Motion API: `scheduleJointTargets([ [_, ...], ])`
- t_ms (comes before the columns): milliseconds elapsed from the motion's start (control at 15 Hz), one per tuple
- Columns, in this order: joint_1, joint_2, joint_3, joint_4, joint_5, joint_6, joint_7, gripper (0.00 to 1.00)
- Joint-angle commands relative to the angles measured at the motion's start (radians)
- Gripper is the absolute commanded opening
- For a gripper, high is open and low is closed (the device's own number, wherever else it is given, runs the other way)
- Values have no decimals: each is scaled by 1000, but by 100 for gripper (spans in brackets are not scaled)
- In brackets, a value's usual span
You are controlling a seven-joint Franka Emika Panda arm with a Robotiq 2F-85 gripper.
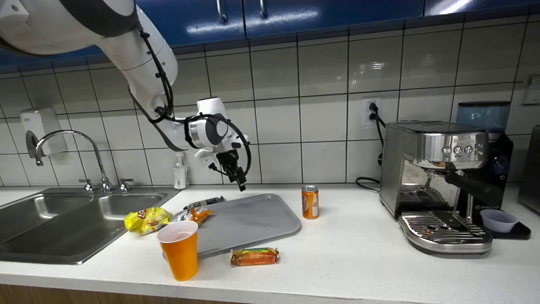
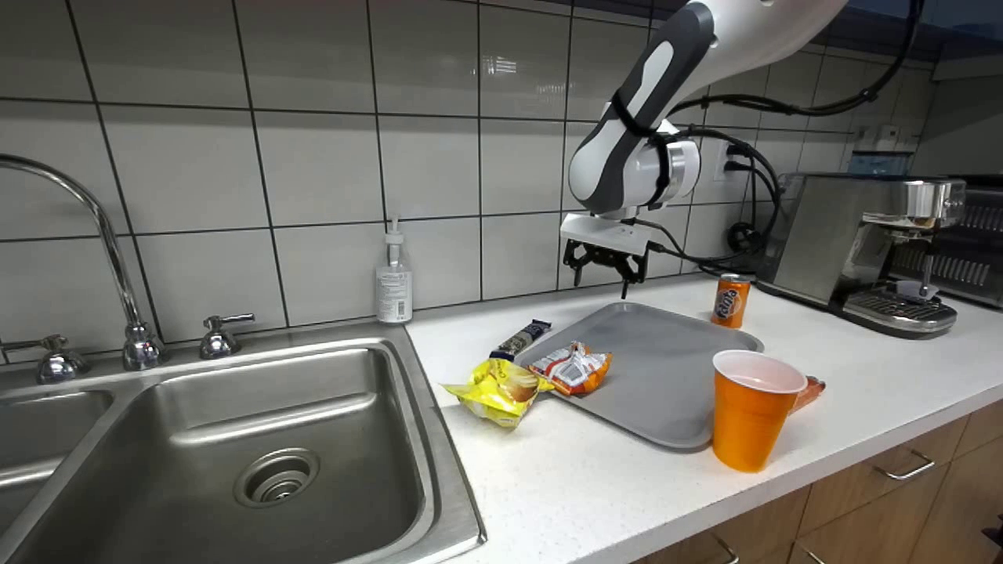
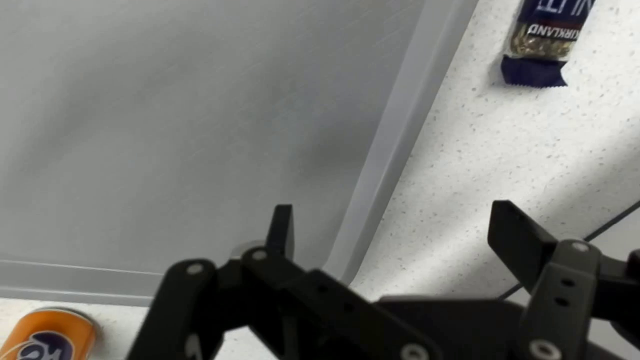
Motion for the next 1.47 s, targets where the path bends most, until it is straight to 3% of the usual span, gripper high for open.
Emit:
scheduleJointTargets([
  [0,-48,-46,22,-35,34,-30,-99,100],
  [400,-75,-44,-7,-30,39,-56,-147,100],
  [1400,-86,-52,-114,-59,24,-70,-109,100],
])
